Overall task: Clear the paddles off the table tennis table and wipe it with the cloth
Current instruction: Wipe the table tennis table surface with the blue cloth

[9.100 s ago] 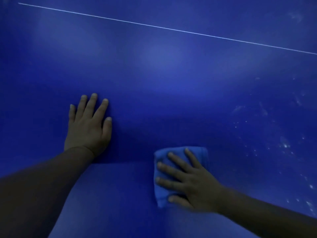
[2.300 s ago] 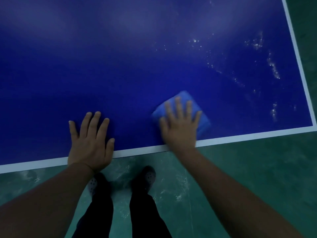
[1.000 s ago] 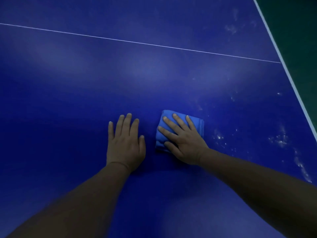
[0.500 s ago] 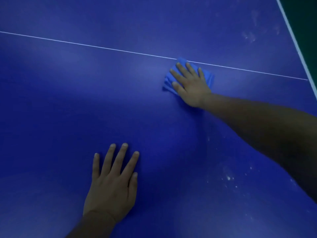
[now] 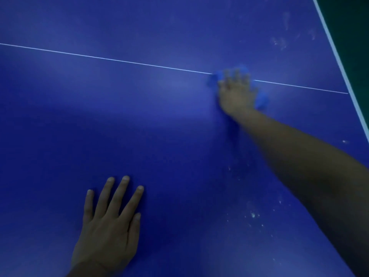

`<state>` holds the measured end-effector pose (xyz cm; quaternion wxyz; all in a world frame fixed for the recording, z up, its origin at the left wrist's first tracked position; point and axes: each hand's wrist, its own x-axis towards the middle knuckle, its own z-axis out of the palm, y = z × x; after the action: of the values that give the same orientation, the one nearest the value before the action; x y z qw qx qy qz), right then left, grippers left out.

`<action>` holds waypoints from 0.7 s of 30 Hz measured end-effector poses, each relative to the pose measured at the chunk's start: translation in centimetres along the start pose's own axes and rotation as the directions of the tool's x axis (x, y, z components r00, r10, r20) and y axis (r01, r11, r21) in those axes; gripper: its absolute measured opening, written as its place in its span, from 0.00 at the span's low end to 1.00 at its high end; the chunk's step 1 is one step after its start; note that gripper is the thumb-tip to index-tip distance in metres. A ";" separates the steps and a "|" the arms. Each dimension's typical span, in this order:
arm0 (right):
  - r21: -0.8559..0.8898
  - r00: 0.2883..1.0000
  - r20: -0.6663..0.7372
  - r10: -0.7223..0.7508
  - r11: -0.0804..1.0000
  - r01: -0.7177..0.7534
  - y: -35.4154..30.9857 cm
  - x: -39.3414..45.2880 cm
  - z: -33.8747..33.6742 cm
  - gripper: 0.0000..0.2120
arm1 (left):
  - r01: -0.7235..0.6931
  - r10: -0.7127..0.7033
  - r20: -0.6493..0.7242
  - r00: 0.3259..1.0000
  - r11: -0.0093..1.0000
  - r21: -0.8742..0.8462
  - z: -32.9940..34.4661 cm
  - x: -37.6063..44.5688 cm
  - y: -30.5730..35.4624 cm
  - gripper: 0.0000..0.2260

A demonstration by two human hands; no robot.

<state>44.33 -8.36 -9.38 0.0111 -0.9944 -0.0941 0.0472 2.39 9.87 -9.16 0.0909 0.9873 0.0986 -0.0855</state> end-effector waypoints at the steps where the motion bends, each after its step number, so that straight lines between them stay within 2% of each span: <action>1: 0.055 0.978 -0.011 0.206 0.977 -0.205 3.2 0.7 -0.2 0.27 | -0.002 0.002 -0.002 1.000 1.000 0.000 0.0 0.0 0.0 0.26; 3: 0.142 0.868 0.008 0.497 0.858 -0.493 7.3 0.3 -0.8 0.28 | -0.007 0.007 -0.003 1.000 1.000 0.004 -0.1 0.0 0.1 0.26; 4: 0.163 0.831 0.026 0.556 0.817 -0.552 7.7 -0.2 -0.9 0.28 | -0.005 0.005 0.001 1.000 1.000 0.003 -0.2 0.0 0.2 0.26; 6: 0.174 0.845 0.021 0.534 0.831 -0.529 5.6 -1.3 -0.9 0.28 | -0.002 0.002 0.008 1.000 1.000 -0.004 -0.4 -0.1 0.3 0.26; 8: 0.143 0.929 0.008 0.370 0.919 -0.367 1.4 -2.7 -0.4 0.28 | -0.001 0.001 0.022 1.000 1.000 -0.001 -0.4 -0.1 0.3 0.26; 10: 0.071 0.999 -0.017 0.041 0.997 -0.039 -3.9 -5.4 1.0 0.27 | 0.002 -0.002 0.029 1.000 1.000 -0.004 -0.5 -0.1 0.3 0.26; 11: 0.042 0.984 -0.013 -0.176 0.984 0.176 -6.2 -7.1 1.6 0.28 | 0.001 0.000 0.021 1.000 1.000 -0.003 -0.5 0.0 0.3 0.26; 12: 0.039 0.935 0.022 -0.353 0.935 0.352 -7.5 -8.3 1.8 0.28 | -0.005 0.005 0.010 1.000 1.000 0.002 -0.4 0.0 0.3 0.26; 13: 0.047 0.887 0.050 -0.460 0.888 0.458 -7.4 -8.3 1.7 0.29 | -0.011 0.011 0.001 1.000 1.000 0.006 -0.2 0.0 0.2 0.26; 14: 0.036 0.876 0.051 -0.480 0.877 0.478 -6.0 -7.2 1.3 0.30 | -0.013 0.013 -0.005 1.000 1.000 0.005 -0.1 0.0 0.1 0.26; 15: -0.008 0.911 0.027 -0.411 0.911 0.412 -3.9 -5.6 1.0 0.29 | -0.009 0.009 -0.012 1.000 1.000 -0.003 0.0 0.0 0.0 0.26; 17: -0.049 0.997 -0.052 -0.065 0.997 0.063 2.4 -2.2 0.3 0.27 | -0.006 0.005 -0.032 0.999 1.000 -0.011 0.2 -0.1 -0.2 0.27; 18: 0.006 0.986 -0.065 0.151 0.988 -0.151 6.0 -0.9 -0.2 0.27 | -0.006 0.006 -0.035 0.999 1.000 -0.011 0.2 -0.1 -0.1 0.27; 19: 0.077 0.939 -0.053 0.340 0.939 -0.336 9.1 -0.2 -0.6 0.28 | -0.006 0.005 -0.034 0.999 1.000 -0.012 0.1 -0.1 0.0 0.27; 20: 0.132 0.885 -0.020 0.465 0.879 -0.459 11.1 0.1 -1.0 0.28 | -0.004 0.004 -0.032 0.999 1.000 -0.009 0.0 -0.1 0.1 0.27; 21: 0.156 0.853 0.011 0.521 0.842 -0.516 11.8 0.0 -1.1 0.29 | -0.004 0.004 -0.028 1.000 1.000 0.000 0.0 -0.1 0.0 0.26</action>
<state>46.65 -19.95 -8.63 0.0758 -0.9795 0.1822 0.0398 2.29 9.80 -9.13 0.0899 0.9885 0.0981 -0.0716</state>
